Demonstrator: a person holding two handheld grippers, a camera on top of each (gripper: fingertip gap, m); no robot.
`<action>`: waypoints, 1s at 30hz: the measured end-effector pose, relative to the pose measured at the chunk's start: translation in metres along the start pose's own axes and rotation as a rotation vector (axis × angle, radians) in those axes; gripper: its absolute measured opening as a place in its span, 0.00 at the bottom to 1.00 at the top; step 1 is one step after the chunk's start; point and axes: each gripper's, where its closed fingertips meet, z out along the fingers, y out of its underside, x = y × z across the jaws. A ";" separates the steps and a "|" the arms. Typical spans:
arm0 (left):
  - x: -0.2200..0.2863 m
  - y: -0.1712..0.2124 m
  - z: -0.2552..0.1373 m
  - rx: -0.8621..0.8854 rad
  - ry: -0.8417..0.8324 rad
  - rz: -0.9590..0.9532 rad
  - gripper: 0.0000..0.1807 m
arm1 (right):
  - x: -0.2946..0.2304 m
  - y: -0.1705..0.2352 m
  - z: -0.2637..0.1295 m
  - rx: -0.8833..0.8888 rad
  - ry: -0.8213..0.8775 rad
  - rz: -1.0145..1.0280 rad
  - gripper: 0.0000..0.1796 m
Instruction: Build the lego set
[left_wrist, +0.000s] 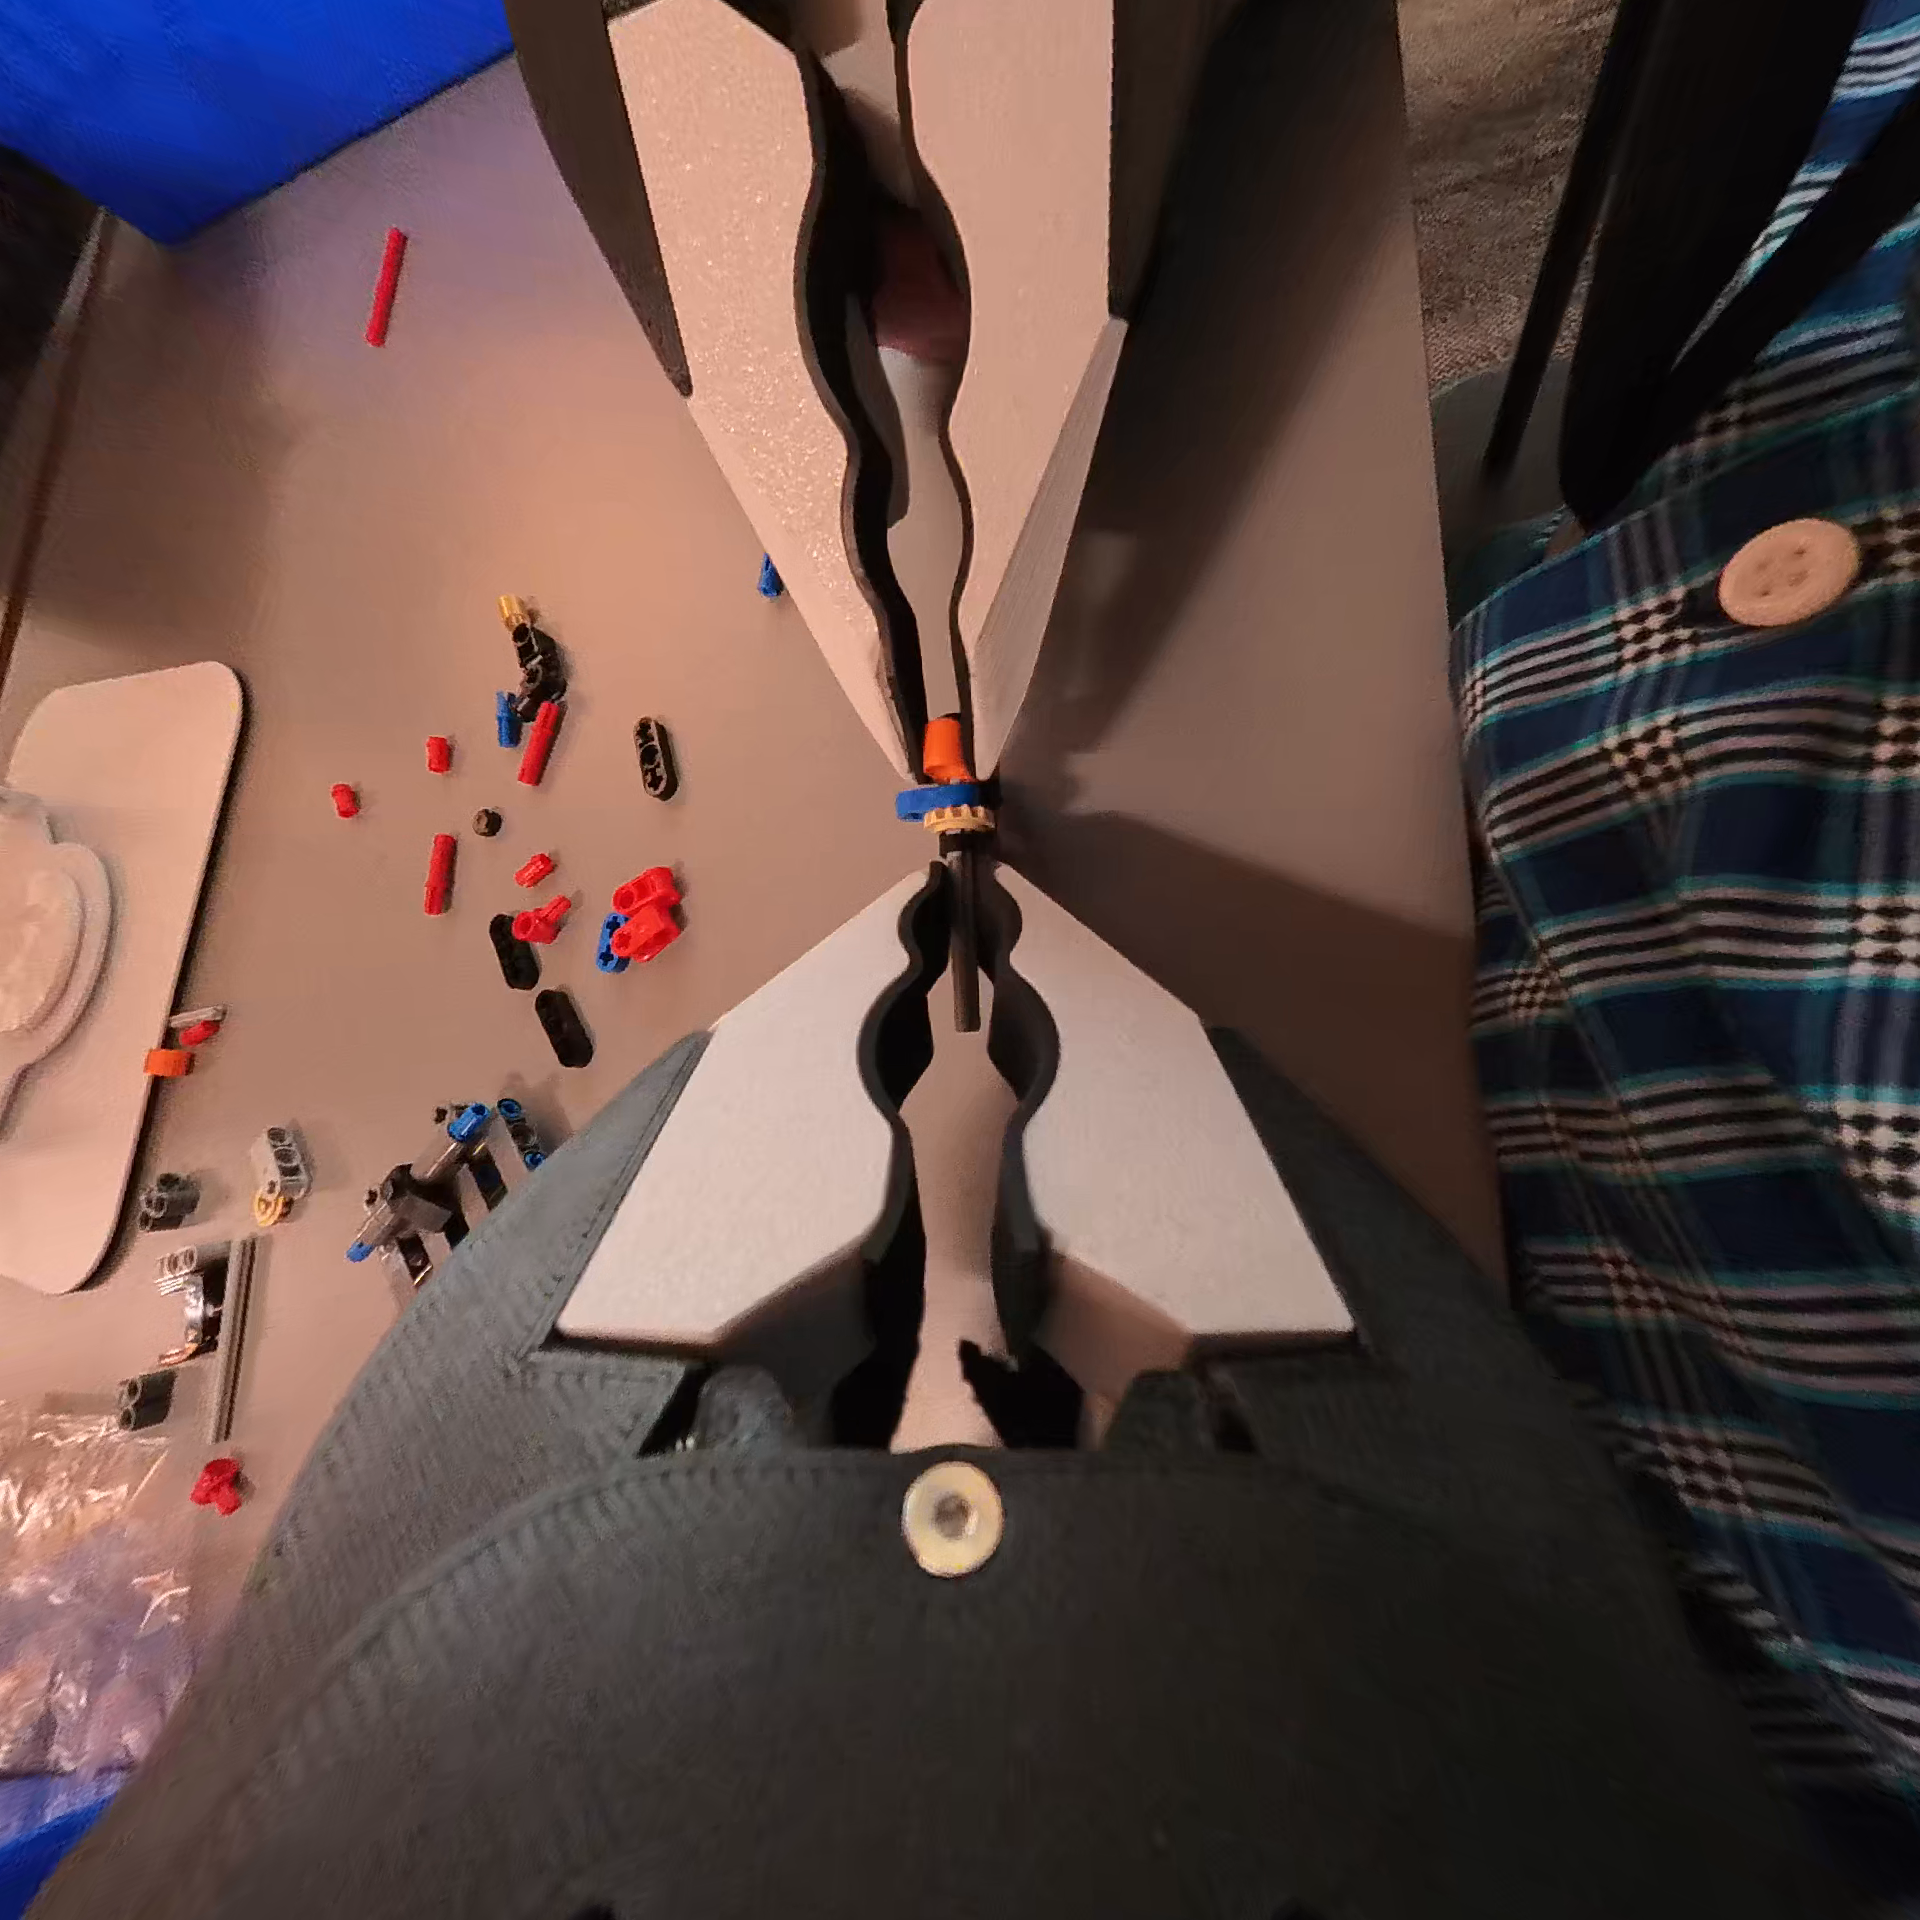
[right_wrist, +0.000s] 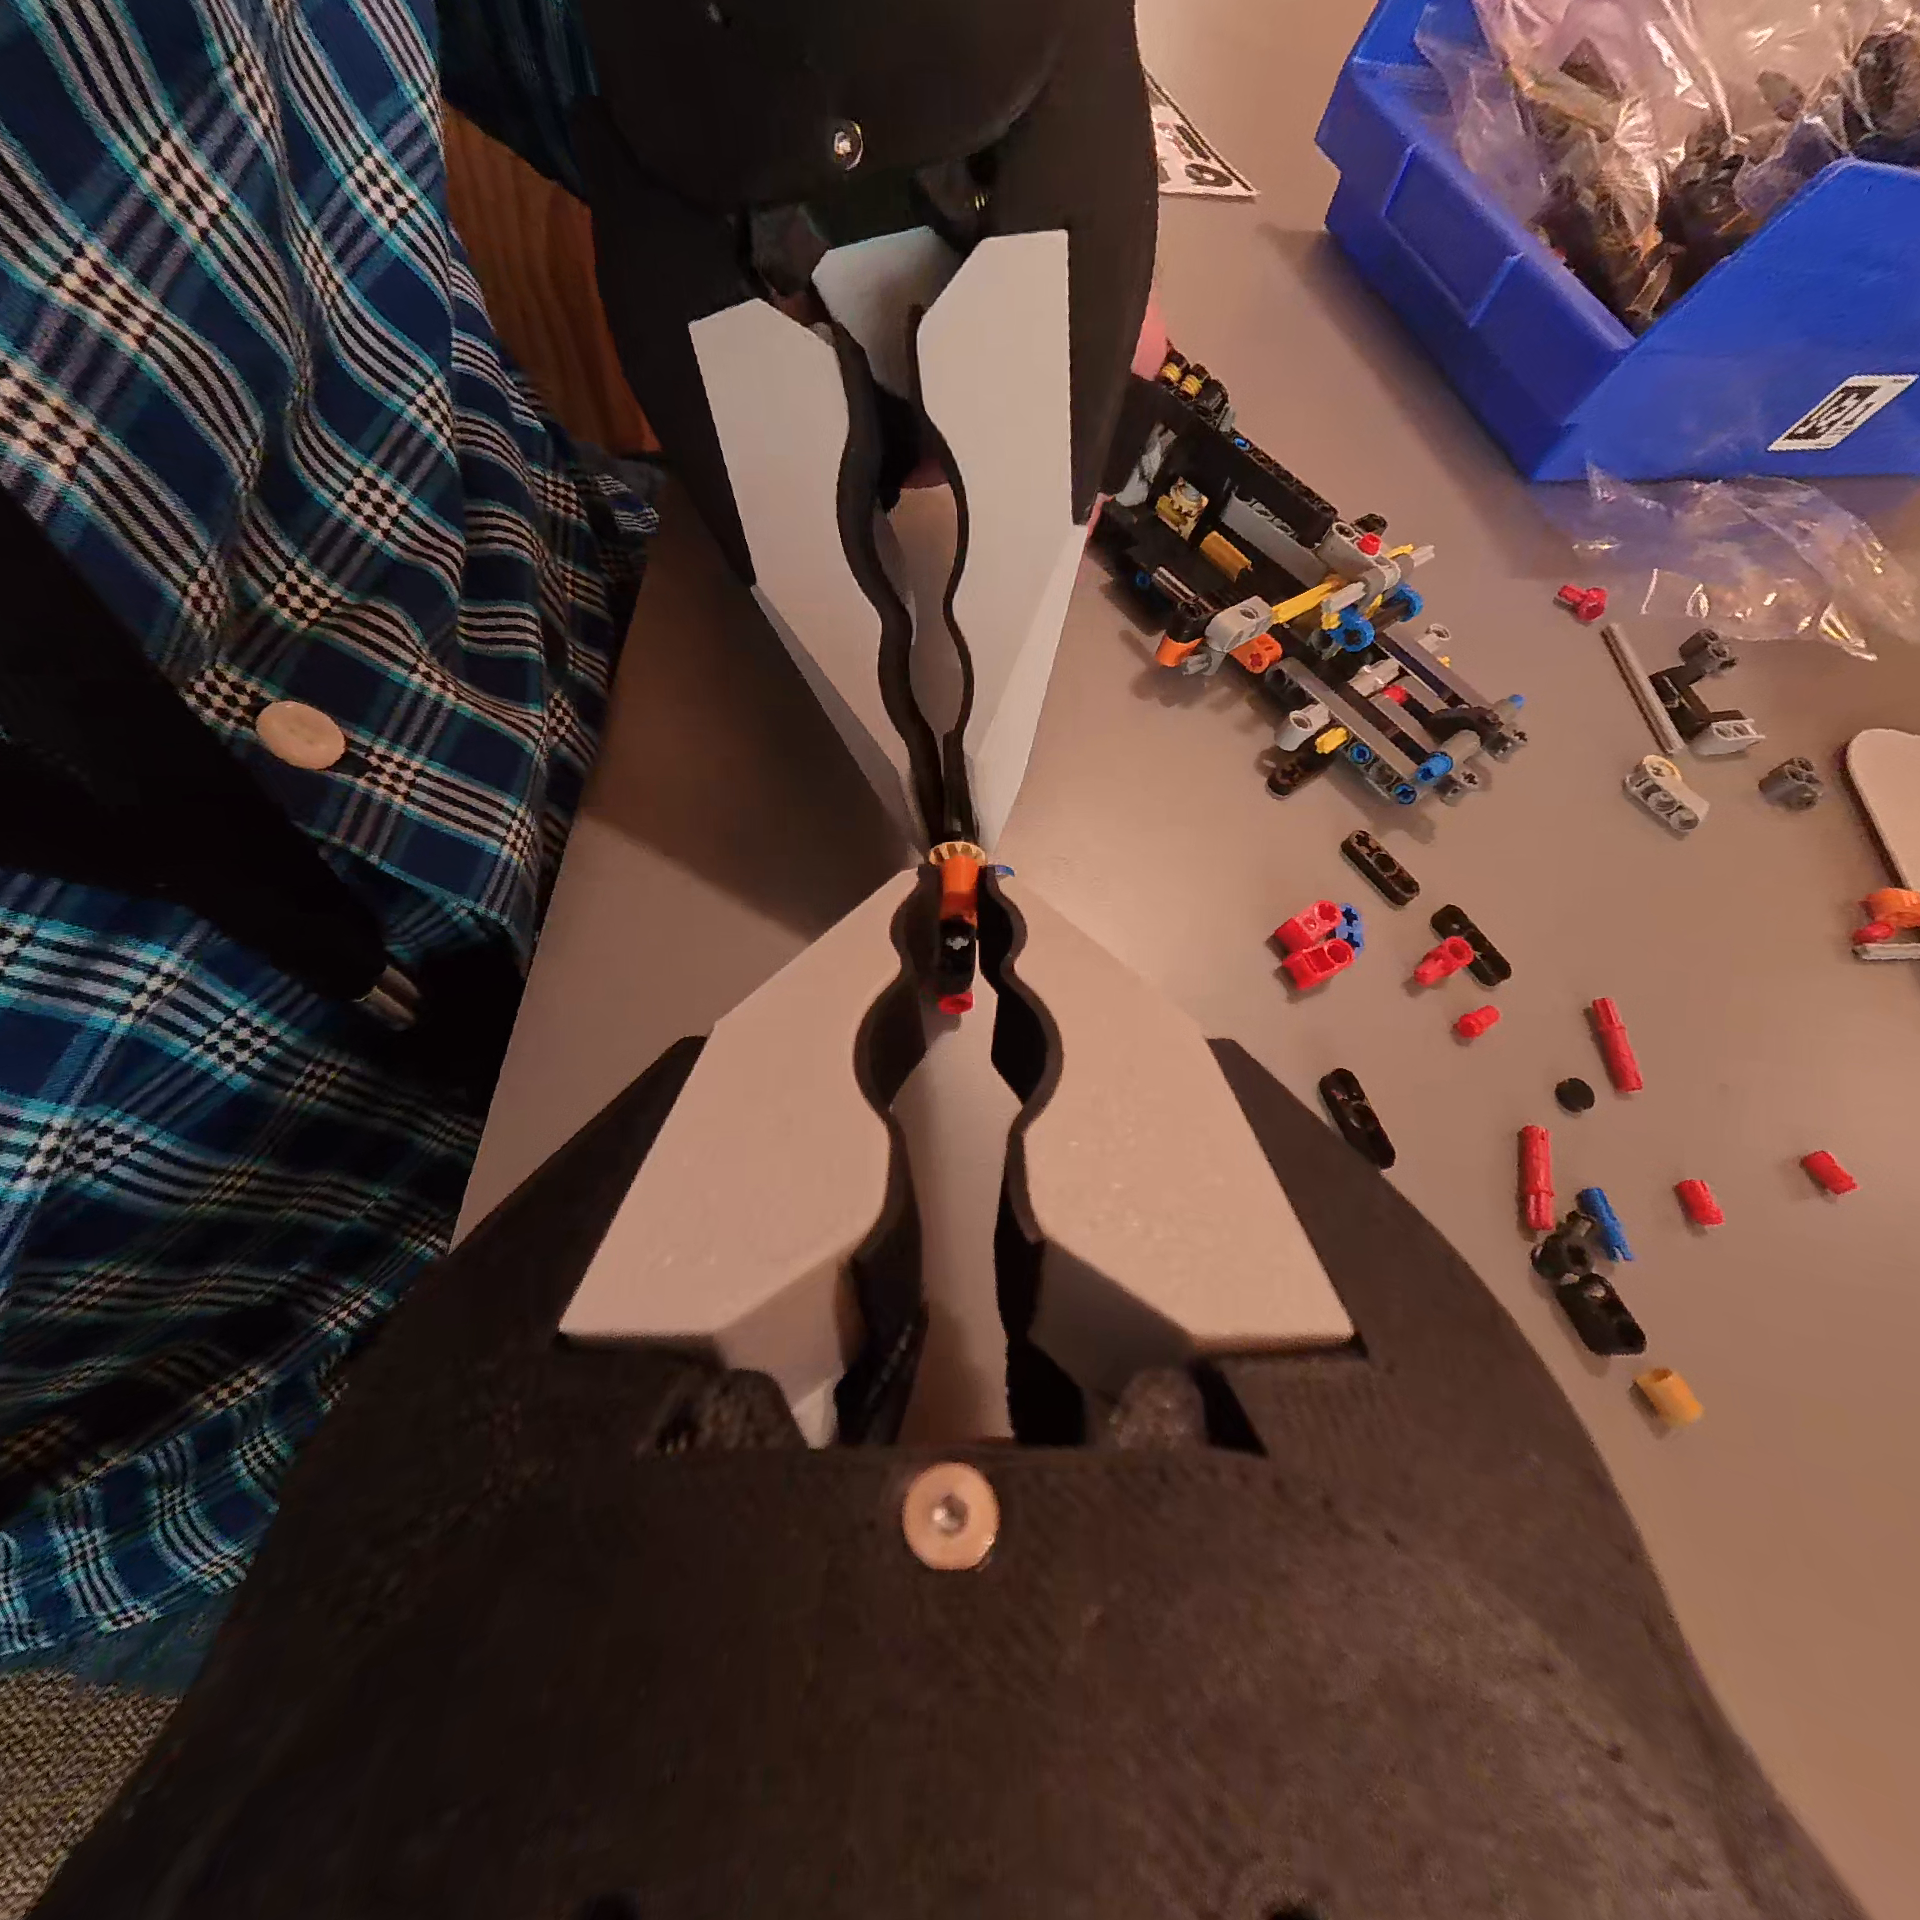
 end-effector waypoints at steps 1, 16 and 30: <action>0.001 0.000 0.000 0.010 -0.004 0.000 0.02 | -0.001 0.000 0.000 -0.001 -0.004 -0.002 0.02; 0.013 -0.003 -0.009 0.121 -0.040 -0.107 0.02 | -0.014 0.000 -0.003 0.013 -0.054 -0.073 0.02; 0.015 0.003 0.001 0.062 -0.032 -0.040 0.02 | -0.007 0.003 -0.010 0.031 -0.024 -0.098 0.00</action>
